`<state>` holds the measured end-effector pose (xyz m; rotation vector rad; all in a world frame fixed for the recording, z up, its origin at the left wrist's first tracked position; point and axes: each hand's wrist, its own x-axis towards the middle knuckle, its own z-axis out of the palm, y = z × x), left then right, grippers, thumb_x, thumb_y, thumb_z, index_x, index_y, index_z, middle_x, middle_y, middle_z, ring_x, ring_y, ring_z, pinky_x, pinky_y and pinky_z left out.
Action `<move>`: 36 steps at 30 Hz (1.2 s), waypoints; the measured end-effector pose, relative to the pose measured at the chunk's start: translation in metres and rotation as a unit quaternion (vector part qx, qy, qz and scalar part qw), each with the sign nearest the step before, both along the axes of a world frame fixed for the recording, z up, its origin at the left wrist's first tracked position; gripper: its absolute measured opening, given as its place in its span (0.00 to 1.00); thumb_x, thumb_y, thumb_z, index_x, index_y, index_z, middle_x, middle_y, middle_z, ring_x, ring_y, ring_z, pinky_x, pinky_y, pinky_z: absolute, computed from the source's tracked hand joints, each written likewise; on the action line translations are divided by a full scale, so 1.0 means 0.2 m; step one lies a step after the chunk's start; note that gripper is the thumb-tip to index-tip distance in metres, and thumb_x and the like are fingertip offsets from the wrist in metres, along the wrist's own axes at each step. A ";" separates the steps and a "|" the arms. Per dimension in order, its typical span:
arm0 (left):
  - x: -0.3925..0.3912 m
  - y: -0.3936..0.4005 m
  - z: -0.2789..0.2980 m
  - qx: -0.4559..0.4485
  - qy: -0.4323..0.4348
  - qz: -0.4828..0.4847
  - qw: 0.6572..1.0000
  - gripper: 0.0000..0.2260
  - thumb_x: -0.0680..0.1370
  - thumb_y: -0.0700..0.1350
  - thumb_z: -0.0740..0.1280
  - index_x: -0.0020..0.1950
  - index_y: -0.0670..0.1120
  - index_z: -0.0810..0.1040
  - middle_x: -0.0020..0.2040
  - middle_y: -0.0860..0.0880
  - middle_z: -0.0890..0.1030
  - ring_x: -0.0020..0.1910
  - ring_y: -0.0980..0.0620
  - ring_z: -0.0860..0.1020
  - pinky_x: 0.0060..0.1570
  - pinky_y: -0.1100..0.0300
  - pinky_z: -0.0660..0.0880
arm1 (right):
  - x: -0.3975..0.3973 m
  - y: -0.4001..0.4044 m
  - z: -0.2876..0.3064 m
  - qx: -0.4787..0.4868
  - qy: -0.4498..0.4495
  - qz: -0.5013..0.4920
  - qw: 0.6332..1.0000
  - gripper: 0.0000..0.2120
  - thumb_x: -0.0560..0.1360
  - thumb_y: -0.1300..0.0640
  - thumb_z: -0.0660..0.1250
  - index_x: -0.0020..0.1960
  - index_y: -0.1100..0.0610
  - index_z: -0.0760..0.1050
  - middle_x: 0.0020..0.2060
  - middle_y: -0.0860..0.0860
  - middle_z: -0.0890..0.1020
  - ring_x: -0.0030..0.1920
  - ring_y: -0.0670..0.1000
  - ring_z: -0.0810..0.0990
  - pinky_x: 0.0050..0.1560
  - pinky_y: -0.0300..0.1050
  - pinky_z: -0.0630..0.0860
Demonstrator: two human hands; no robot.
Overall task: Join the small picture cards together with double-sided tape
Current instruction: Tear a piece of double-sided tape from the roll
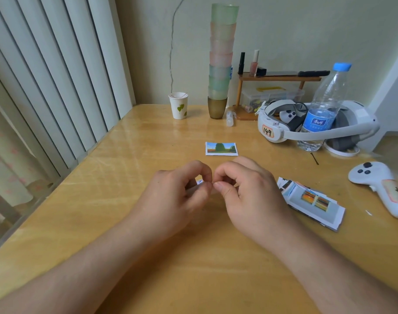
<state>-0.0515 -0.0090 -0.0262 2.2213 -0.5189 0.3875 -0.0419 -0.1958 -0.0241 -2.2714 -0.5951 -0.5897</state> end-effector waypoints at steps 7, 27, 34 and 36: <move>0.00 0.00 0.01 -0.106 0.056 -0.048 0.992 0.05 0.83 0.47 0.69 0.48 0.55 0.79 0.33 0.41 0.76 0.34 0.41 0.71 0.32 0.55 0.69 | -0.01 0.01 0.02 0.034 -0.038 0.029 0.998 0.10 0.76 0.66 0.69 0.43 0.52 0.75 0.45 0.42 0.72 0.45 0.47 0.76 0.42 0.39 0.73; -0.04 -0.06 0.06 -0.307 0.118 -0.095 0.939 0.05 0.80 0.47 0.67 0.46 0.47 0.75 0.34 0.47 0.74 0.31 0.56 0.72 0.32 0.66 0.70 | -0.02 0.02 0.04 0.061 -0.163 0.080 0.982 0.08 0.76 0.74 0.65 0.44 0.63 0.76 0.47 0.54 0.76 0.47 0.53 0.75 0.47 0.45 0.74; -0.03 -0.04 0.09 -0.346 0.097 -0.044 0.932 0.06 0.81 0.42 0.69 0.45 0.45 0.75 0.31 0.47 0.72 0.28 0.55 0.69 0.29 0.67 0.67 | -0.02 0.02 0.04 0.063 -0.151 0.114 0.980 0.05 0.78 0.69 0.64 0.45 0.64 0.77 0.50 0.54 0.76 0.49 0.53 0.77 0.51 0.44 0.74; -0.03 -0.04 0.09 -0.354 0.096 -0.052 0.929 0.05 0.80 0.43 0.69 0.45 0.45 0.75 0.30 0.48 0.71 0.28 0.55 0.69 0.28 0.66 0.67 | -0.02 0.02 0.04 0.072 -0.135 0.119 0.981 0.05 0.79 0.69 0.65 0.45 0.63 0.77 0.50 0.53 0.76 0.50 0.52 0.77 0.52 0.44 0.74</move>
